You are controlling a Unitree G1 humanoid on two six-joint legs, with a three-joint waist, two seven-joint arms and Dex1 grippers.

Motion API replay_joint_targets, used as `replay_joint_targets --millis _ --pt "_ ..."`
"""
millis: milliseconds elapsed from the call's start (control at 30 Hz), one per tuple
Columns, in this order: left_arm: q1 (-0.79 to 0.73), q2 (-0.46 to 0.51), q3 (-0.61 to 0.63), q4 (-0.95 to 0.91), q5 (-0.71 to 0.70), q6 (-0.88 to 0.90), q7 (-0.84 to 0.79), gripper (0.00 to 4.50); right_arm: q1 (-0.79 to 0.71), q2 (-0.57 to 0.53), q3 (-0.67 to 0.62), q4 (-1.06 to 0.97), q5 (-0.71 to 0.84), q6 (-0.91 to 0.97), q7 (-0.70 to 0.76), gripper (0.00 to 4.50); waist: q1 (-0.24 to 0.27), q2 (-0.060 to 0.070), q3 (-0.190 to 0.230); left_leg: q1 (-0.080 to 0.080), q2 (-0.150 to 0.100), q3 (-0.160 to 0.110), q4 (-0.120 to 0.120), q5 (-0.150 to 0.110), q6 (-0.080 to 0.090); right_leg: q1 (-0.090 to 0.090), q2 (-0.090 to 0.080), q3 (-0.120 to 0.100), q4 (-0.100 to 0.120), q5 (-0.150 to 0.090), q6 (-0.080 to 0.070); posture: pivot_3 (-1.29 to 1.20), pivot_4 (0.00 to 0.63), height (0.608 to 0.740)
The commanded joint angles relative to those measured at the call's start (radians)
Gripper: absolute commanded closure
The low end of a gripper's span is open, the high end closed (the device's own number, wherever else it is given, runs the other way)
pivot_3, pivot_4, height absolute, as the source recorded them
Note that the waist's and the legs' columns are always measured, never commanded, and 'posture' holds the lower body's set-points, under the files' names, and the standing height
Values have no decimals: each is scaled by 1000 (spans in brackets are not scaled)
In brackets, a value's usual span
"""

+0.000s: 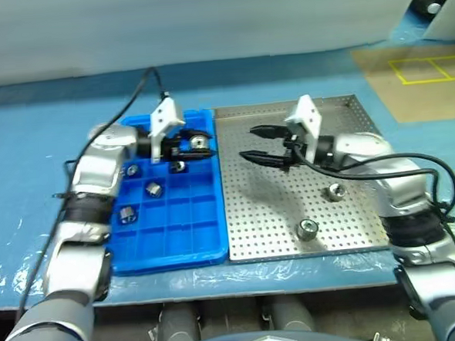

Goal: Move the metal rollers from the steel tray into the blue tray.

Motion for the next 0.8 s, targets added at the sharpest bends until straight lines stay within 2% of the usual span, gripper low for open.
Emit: replay_joint_targets --millis 33,167,333,533,800 --pt "81 61 45 -185 -78 97 32 2709 -47 25 27 64 -23 -68 61 1200 35 0 0 0 0 0 -1 0 -1 0 0 -1 1 -1 -1 55 150 740" --pt "222 135 67 -309 -133 154 48 2709 -76 72 55 161 -60 -125 93 1200 76 0 0 1 0 1 -2 2 -4 0 -1 -1 2 -1 -1 100 150 740" --pt "379 197 75 -412 -169 156 65 2709 -68 112 77 189 -80 -153 122 1200 82 0 0 3 0 0 -5 3 -13 -1 0 -1 4 -1 -1 129 150 740" --pt "471 267 55 -417 -156 114 49 2709 -51 128 81 184 -92 -152 128 1200 82 -1 0 9 4 0 -13 10 -24 0 3 0 5 -1 -1 130 150 740" --pt "521 320 10 -388 -154 64 11 2709 -29 124 79 162 -90 -134 131 1200 82 -1 0 10 11 0 -14 12 -27 -2 13 0 6 -3 -3 118 150 740"
